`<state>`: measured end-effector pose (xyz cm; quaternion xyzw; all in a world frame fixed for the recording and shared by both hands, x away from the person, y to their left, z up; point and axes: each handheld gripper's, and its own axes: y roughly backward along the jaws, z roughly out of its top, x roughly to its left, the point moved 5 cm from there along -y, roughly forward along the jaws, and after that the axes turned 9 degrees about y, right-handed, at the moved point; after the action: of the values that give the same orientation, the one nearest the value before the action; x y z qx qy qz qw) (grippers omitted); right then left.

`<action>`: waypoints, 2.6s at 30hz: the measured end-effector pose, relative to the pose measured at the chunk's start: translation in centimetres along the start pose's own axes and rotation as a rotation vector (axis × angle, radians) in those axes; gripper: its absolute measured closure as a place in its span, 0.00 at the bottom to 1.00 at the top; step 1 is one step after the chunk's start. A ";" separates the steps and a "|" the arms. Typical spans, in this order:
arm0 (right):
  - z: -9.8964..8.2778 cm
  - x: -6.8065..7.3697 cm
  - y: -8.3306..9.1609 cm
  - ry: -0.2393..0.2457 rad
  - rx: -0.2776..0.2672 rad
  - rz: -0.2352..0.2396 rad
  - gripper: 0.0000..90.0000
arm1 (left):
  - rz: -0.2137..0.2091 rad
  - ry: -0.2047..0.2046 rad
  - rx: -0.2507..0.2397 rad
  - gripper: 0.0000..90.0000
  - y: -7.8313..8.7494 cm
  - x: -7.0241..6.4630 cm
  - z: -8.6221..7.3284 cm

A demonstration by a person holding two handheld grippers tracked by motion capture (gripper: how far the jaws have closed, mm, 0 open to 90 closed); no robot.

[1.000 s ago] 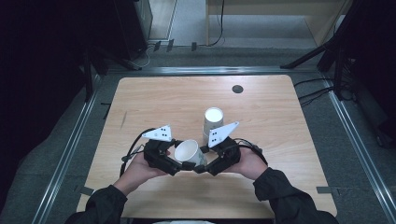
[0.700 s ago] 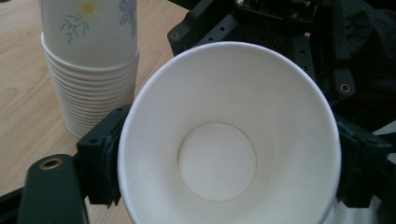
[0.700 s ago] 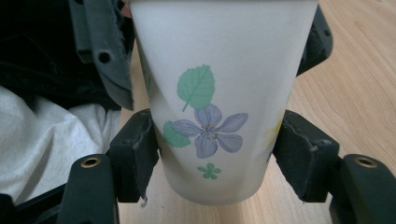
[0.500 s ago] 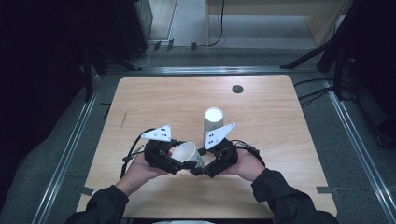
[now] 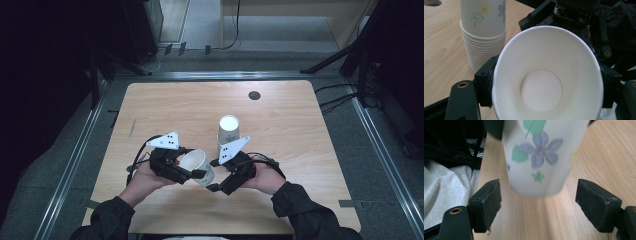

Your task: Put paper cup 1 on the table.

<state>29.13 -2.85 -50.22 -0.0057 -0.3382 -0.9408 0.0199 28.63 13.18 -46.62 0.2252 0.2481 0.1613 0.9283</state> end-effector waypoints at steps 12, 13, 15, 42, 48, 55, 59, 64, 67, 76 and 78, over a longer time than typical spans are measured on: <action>-1.8 -0.4 1.0 -0.029 0.024 -0.118 0.23 | 0.081 -0.023 0.059 0.26 0.3 2.3 -0.1; -1.9 -0.5 1.1 -0.035 0.027 -0.132 0.23 | 0.086 -0.023 0.063 0.26 0.3 2.5 -0.1; -2.2 -0.6 1.2 -0.046 0.041 -0.146 0.23 | 0.104 -0.024 0.063 0.26 0.3 2.9 -0.1; -4.9 -2.5 3.6 -0.132 0.055 -0.282 0.28 | 0.278 0.006 0.090 0.26 2.2 8.3 -0.6; -5.1 -2.5 3.8 -0.142 0.063 -0.291 0.28 | 0.318 0.038 0.093 0.26 3.0 9.9 -1.2; -5.3 -2.6 3.8 -0.157 0.075 -0.284 0.28 | 0.365 0.068 0.092 0.25 3.8 11.6 -1.8; -5.3 -2.6 3.7 -0.151 0.080 -0.277 0.28 | 0.399 0.085 0.101 0.25 4.3 12.7 -2.3; -5.3 -2.5 3.5 -0.149 0.090 -0.274 0.28 | 0.430 0.104 0.091 0.25 4.8 13.8 -2.6; -5.3 -2.5 3.5 -0.150 0.095 -0.275 0.28 | 0.442 0.104 0.089 0.25 5.0 14.1 -2.7; -5.4 -2.4 3.4 -0.143 0.102 -0.276 0.28 | 0.511 0.153 0.102 0.24 6.7 16.1 -3.8; -5.4 -2.4 3.4 -0.141 0.105 -0.275 0.28 | 0.523 0.165 0.097 0.24 7.0 16.4 -3.9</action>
<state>31.72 -8.79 -52.28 -0.0245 -0.3849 -0.9131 -0.1325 38.77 27.15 -52.59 0.3118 0.2639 0.4011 0.8199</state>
